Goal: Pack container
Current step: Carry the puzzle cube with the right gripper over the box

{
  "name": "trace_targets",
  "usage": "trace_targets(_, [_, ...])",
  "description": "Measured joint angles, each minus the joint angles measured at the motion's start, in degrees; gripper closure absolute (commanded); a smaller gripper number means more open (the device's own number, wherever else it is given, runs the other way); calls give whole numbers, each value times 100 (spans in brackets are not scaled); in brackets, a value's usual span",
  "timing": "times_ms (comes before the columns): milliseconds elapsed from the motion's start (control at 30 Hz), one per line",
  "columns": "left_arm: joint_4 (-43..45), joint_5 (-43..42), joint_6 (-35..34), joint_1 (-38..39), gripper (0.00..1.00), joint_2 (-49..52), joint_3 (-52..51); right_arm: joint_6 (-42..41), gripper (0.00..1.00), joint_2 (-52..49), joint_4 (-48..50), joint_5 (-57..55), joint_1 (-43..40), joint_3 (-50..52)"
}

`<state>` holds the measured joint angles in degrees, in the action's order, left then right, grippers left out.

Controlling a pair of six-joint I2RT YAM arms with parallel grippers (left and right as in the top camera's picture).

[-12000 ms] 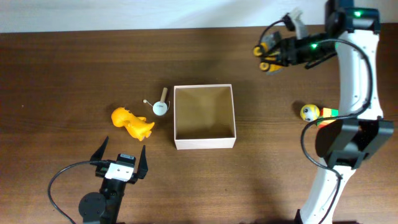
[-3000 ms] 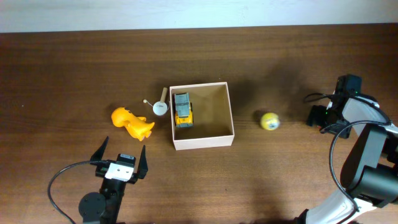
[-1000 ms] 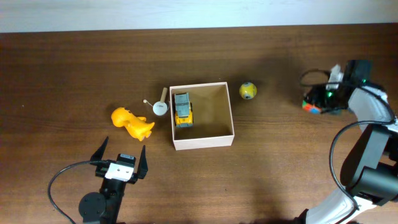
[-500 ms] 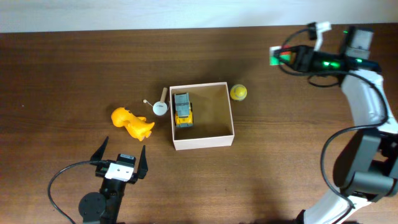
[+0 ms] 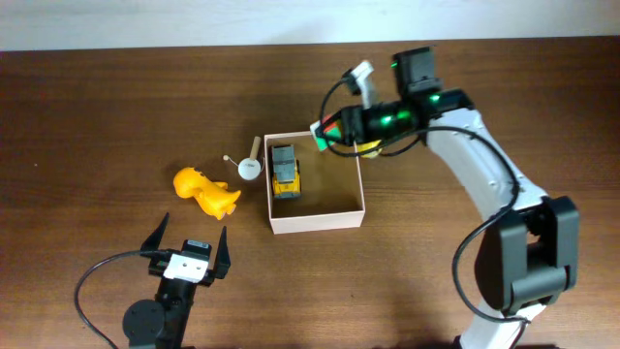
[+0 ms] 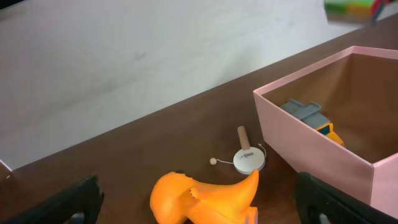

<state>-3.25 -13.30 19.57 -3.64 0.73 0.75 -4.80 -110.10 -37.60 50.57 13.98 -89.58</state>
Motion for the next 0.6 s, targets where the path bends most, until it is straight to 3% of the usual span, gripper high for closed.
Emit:
trace_targets(300, [0,0,0,0,1,0,0,-146,50,-2,-101,-3165,1047,0])
trace_targets(600, [0,0,0,0,1,0,0,-702,50,-33,-146,-5401,1665,0])
